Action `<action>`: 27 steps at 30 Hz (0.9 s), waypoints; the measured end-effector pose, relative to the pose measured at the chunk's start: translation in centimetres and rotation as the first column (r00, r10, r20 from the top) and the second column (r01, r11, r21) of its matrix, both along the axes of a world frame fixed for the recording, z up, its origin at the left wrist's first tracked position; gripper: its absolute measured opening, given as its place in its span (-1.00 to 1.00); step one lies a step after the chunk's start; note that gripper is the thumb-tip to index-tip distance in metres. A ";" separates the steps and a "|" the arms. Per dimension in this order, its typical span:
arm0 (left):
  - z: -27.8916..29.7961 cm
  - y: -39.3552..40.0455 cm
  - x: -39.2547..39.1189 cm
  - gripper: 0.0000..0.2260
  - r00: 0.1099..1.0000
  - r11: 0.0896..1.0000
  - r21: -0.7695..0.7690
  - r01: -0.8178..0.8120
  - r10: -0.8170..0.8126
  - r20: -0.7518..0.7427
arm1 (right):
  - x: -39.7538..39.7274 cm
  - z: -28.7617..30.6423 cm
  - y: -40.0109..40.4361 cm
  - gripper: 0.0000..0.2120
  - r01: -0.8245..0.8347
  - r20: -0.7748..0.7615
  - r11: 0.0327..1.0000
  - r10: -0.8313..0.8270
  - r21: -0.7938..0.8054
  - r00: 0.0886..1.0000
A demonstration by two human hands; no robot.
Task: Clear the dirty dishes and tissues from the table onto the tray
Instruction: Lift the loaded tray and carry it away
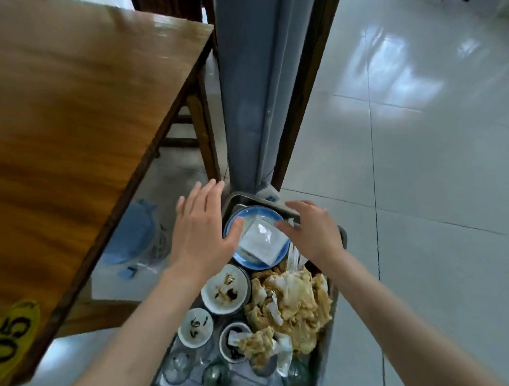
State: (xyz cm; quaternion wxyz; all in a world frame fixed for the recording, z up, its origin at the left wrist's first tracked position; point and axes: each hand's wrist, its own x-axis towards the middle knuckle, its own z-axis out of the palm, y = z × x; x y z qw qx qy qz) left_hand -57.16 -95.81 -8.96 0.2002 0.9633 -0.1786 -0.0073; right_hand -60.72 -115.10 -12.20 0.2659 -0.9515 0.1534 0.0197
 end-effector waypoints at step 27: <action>-5.0 -2.3 -7.7 -0.47 0.662 0.663 -0.033 -0.748 0.742 -0.111 | 6.2 -5.9 -0.8 -0.33 -0.673 -0.183 0.735 0.676 0.088 0.714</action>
